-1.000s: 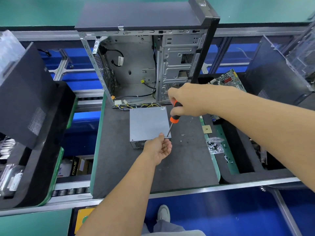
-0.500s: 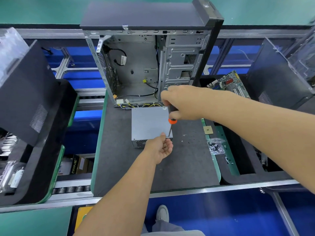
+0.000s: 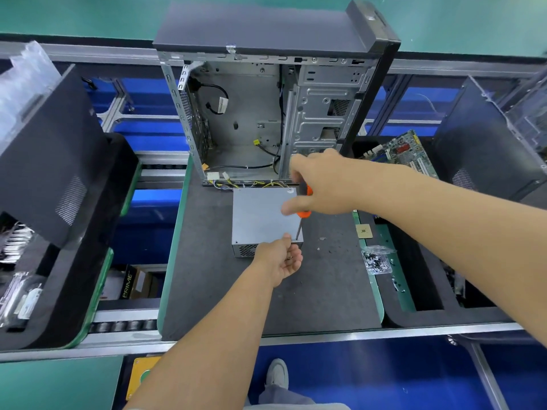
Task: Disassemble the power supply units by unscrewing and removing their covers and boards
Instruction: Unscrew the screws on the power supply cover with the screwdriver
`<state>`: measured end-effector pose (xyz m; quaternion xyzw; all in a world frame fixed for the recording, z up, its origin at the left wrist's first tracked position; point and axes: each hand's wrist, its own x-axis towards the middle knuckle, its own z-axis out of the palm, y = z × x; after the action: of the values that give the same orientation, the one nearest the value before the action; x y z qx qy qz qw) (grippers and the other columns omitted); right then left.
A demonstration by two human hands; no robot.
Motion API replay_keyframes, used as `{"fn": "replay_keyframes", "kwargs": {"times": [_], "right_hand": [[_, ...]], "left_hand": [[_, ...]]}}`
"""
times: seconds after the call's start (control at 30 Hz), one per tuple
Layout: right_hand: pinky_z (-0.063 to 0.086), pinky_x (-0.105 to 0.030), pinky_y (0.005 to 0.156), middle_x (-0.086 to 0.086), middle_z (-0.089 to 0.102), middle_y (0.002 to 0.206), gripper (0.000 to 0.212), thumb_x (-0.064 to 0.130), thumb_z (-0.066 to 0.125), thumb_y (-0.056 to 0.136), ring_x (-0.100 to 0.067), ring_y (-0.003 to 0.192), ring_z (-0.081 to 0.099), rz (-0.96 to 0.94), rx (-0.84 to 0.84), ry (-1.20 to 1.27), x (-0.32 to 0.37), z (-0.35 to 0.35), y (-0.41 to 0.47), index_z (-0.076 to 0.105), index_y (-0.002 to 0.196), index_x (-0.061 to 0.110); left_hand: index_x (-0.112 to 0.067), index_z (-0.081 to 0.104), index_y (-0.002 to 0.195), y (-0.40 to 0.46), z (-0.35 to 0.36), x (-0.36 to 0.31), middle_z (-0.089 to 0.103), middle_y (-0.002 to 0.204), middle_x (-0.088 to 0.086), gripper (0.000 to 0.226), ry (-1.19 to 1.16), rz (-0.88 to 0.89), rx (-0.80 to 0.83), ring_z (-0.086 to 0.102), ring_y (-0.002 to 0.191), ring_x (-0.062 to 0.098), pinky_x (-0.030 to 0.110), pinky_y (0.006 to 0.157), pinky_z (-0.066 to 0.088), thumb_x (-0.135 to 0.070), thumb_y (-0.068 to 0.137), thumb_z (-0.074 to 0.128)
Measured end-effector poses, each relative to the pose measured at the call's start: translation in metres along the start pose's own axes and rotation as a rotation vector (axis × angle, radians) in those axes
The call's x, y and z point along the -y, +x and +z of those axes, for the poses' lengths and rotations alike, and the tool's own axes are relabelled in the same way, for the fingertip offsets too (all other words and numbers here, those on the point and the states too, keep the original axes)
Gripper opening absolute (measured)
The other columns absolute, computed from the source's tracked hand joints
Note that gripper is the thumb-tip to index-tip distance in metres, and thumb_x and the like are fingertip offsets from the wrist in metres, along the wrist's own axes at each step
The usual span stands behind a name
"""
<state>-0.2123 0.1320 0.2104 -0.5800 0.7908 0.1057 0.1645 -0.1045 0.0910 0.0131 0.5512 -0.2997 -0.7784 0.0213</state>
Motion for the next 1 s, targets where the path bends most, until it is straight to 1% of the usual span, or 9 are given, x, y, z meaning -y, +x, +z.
{"fn": "replay_keyframes", "kwargs": {"times": [0.1,0.23,0.3,0.4,0.53,0.63,0.73,0.83,1.0], "right_hand": [[0.032,-0.034,0.051,-0.003,0.037,0.076,0.055,0.068,0.031,0.095,-0.025,0.074,0.043,0.067,-0.092,-0.399,0.004,-0.003,0.002,0.048,0.113,0.019],[0.049,-0.041,0.072,-0.004,0.054,0.097,0.036,0.044,0.057,0.089,-0.027,0.092,0.048,-0.021,-0.020,-0.087,-0.002,-0.002,-0.002,0.044,0.112,0.019],[0.046,-0.041,0.074,-0.001,0.047,0.087,0.044,0.057,0.054,0.089,-0.026,0.098,0.043,0.042,-0.013,-0.046,0.001,-0.002,-0.004,0.041,0.108,0.020],[0.029,-0.032,0.052,0.001,0.030,0.072,0.059,0.075,0.027,0.092,-0.026,0.080,0.042,0.142,-0.103,-0.330,0.005,-0.001,-0.002,0.041,0.100,0.018],[0.044,-0.037,0.067,-0.003,0.051,0.084,0.030,0.045,0.050,0.096,-0.027,0.082,0.045,-0.078,-0.130,-0.235,0.002,0.002,0.001,0.045,0.107,0.018],[0.033,-0.037,0.077,0.004,0.044,0.099,0.034,0.041,0.065,0.088,-0.023,0.095,0.037,-0.131,-0.048,-0.021,0.001,-0.001,0.003,0.045,0.111,0.028],[0.033,-0.038,0.074,0.003,0.042,0.090,0.048,0.065,0.060,0.084,-0.025,0.097,0.039,-0.042,-0.034,-0.047,0.004,0.001,0.003,0.042,0.105,0.026],[0.033,-0.035,0.059,0.001,0.031,0.072,0.067,0.082,0.030,0.084,-0.027,0.081,0.042,0.114,-0.096,-0.252,0.009,-0.004,0.001,0.043,0.092,0.017],[0.036,-0.038,0.073,-0.001,0.052,0.096,0.024,0.039,0.054,0.094,-0.027,0.091,0.041,-0.061,-0.024,-0.059,0.001,-0.004,-0.002,0.047,0.111,0.025]], "left_hand": [[0.000,0.064,0.088,0.000,-0.001,0.000,0.067,0.074,0.010,0.033,0.006,0.005,-0.004,0.063,0.058,0.019,0.026,0.049,0.055,-0.029,0.100,0.061],[0.000,0.063,0.088,0.000,-0.001,0.000,0.066,0.075,0.011,0.032,0.018,0.009,0.010,0.062,0.057,0.018,0.026,0.051,0.056,-0.029,0.100,0.061],[0.000,0.063,0.088,0.001,-0.001,0.000,0.065,0.075,0.011,0.031,0.021,0.013,0.010,0.062,0.056,0.018,0.026,0.051,0.056,-0.029,0.100,0.062],[0.000,0.063,0.088,0.001,-0.002,0.000,0.066,0.075,0.011,0.031,0.026,0.010,0.005,0.062,0.056,0.019,0.027,0.052,0.056,-0.028,0.100,0.062],[0.000,0.064,0.090,0.001,-0.002,0.000,0.066,0.077,0.011,0.031,0.028,0.008,0.006,0.062,0.058,0.019,0.026,0.051,0.056,-0.028,0.100,0.062],[0.000,0.064,0.090,0.001,-0.001,0.000,0.066,0.076,0.011,0.031,0.028,0.011,0.003,0.062,0.056,0.018,0.025,0.051,0.057,-0.029,0.100,0.062],[0.000,0.064,0.089,0.001,-0.001,0.000,0.065,0.073,0.010,0.031,0.029,0.010,0.004,0.062,0.054,0.018,0.025,0.051,0.056,-0.029,0.101,0.061],[0.000,0.064,0.090,0.001,-0.002,0.000,0.065,0.074,0.011,0.031,0.027,0.017,0.002,0.062,0.055,0.018,0.026,0.053,0.057,-0.028,0.100,0.062],[0.000,0.063,0.089,0.000,-0.001,0.000,0.065,0.075,0.011,0.030,0.028,0.017,0.004,0.061,0.055,0.018,0.026,0.052,0.056,-0.028,0.100,0.062]]}}
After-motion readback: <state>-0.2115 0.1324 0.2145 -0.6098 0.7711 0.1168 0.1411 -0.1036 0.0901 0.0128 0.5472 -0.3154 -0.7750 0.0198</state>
